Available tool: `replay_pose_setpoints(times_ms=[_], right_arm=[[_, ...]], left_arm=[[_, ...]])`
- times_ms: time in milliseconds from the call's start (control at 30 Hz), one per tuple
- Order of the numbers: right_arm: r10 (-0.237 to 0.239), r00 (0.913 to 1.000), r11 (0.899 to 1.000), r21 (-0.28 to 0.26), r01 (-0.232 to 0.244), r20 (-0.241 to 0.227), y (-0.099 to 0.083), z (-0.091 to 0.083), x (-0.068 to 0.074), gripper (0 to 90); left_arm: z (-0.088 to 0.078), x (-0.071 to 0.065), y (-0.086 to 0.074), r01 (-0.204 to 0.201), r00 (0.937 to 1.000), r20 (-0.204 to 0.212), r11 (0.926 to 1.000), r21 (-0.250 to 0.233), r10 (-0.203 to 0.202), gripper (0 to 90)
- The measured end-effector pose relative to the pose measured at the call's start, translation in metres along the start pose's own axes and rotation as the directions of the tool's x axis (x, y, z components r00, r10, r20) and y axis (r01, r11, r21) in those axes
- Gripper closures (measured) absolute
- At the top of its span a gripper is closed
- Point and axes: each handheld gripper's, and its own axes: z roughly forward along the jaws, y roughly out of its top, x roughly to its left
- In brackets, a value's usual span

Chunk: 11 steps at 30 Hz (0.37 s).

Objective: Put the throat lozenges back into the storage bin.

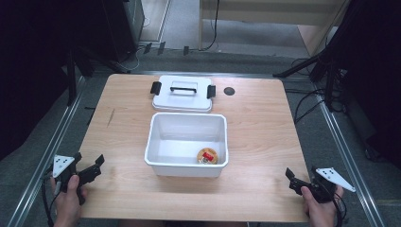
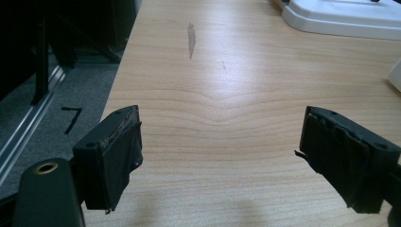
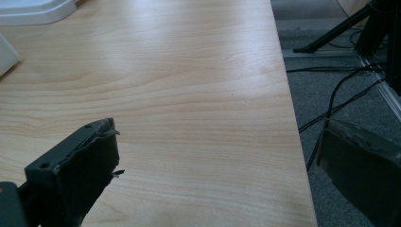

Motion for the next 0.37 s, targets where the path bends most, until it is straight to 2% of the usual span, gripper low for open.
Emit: replay_pose_setpoints(times_ms=[167, 367], right_arm=[[-0.015, 0.9999, 1.000, 0.013, 0.015, -0.002, 0.0002, 0.0011, 0.0015, 0.2], [0.006, 0.9999, 1.000, 0.007, -0.006, 0.008, 0.0000, 0.0007, 0.0000, 0.2]], left_arm=[[0.0001, 0.0004, 0.0003, 0.001, 1.0000, 0.001, 1.0000, 0.005, -0.001, 14.1], [-0.0002, 0.0000, 0.0001, 0.001, 1.0000, -0.004, 1.0000, 0.005, -0.001, 14.1]])
